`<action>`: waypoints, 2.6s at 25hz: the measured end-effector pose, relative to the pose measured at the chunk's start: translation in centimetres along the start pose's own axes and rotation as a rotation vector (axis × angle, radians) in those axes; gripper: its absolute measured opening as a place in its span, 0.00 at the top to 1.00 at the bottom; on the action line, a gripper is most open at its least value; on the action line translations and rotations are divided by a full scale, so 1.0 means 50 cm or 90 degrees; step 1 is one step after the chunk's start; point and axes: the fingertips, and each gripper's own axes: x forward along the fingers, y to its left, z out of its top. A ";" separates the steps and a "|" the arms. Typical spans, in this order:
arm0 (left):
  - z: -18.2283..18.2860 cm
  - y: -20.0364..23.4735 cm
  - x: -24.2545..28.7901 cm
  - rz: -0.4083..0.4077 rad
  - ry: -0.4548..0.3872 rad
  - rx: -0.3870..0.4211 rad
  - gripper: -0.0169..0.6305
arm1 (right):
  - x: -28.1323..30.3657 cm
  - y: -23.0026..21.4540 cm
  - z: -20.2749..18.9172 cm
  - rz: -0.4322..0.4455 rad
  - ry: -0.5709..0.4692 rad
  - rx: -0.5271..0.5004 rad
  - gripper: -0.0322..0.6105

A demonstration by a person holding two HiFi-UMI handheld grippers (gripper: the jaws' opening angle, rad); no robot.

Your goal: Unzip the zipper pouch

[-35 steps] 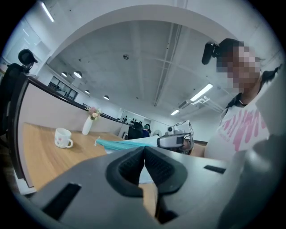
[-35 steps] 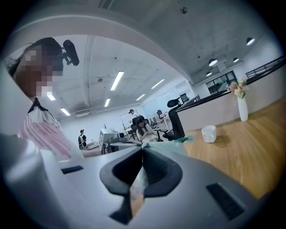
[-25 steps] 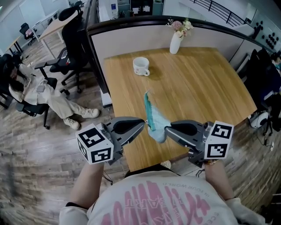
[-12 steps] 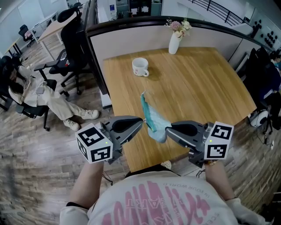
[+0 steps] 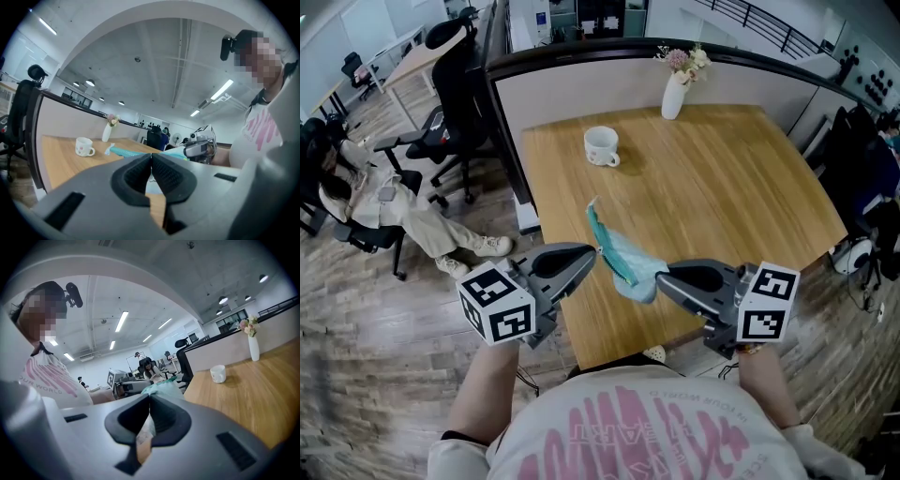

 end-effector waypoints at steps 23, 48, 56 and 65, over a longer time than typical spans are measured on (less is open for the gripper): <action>0.019 0.080 -0.052 0.092 -0.013 0.011 0.96 | -0.008 -0.014 -0.009 -0.008 0.007 0.005 0.94; 0.020 0.128 -0.073 0.132 -0.015 0.008 0.96 | -0.010 -0.033 -0.002 -0.018 -0.001 0.013 0.94; 0.014 0.136 -0.077 0.134 -0.016 0.003 0.96 | -0.017 -0.039 0.004 -0.026 -0.008 0.013 0.94; -0.044 0.151 -0.064 0.160 0.013 -0.021 0.95 | -0.019 -0.051 -0.009 -0.077 -0.039 0.059 0.94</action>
